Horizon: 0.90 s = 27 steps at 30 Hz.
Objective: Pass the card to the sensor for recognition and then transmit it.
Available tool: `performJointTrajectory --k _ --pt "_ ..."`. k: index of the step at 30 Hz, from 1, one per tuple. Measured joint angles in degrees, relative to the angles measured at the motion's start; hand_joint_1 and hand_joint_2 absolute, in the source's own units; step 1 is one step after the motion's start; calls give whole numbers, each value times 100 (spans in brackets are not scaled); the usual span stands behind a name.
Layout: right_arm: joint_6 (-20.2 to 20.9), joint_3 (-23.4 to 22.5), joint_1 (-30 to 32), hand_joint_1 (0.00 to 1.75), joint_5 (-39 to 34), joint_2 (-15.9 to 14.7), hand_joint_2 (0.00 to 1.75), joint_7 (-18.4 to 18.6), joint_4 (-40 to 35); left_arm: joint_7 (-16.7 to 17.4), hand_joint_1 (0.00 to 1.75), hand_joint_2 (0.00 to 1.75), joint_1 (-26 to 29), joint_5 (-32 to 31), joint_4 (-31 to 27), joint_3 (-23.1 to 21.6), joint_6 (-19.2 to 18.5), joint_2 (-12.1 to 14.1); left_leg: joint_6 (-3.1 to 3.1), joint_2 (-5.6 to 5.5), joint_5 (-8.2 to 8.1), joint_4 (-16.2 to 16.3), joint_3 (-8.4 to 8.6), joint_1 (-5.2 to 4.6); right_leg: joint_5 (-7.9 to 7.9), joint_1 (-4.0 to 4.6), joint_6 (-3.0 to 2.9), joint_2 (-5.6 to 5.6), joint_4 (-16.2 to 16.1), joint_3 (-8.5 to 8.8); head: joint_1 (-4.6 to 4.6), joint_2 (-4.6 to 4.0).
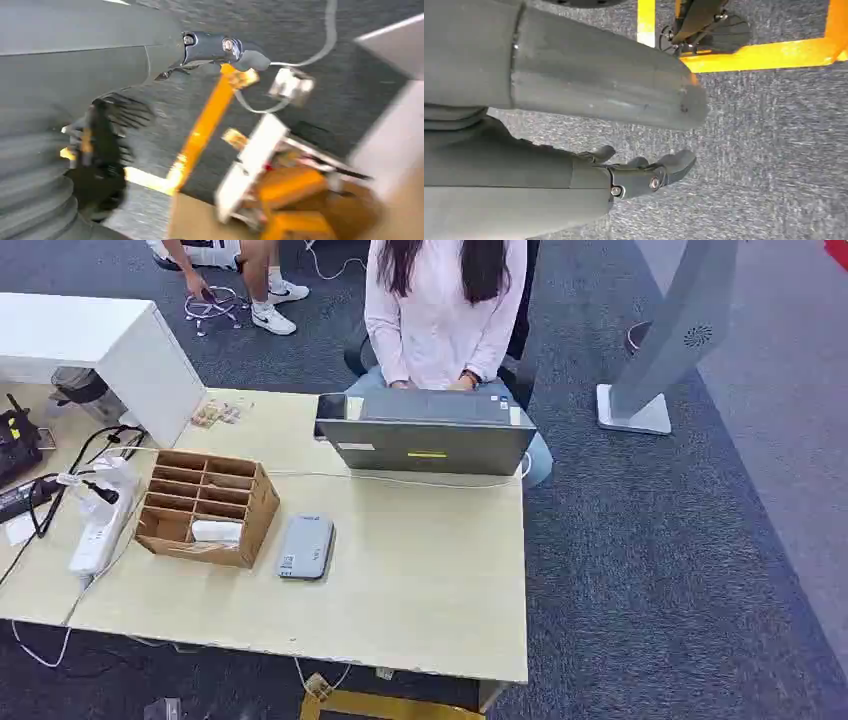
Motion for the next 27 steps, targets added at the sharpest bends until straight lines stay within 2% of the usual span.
performJointTrajectory --k 12,13,21,27 --pt "-367 -351 -59 0 385 179 0 142 162 -474 0 175 737 681 -2079 -203 -211 -452 0 -1 0 0 0 3 0 8 0 -2 0 1 2 0" --pt "-407 -383 -67 0 422 205 175 166 175 -520 0 175 820 750 -2280 -255 -243 -496 0 0 0 0 1 3 0 8 0 0 0 1 -4 0" --pt "-645 -614 -88 0 693 308 175 238 258 -844 0 175 1368 1207 -3851 -669 -426 -767 0 -1 0 0 1 3 0 8 0 -2 0 1 -2 0" --pt "-807 -767 -109 0 885 374 175 258 312 -1060 0 175 1649 1493 -5047 -942 -708 -957 -1 -1 0 0 2 3 0 8 0 -2 0 2 -2 0"
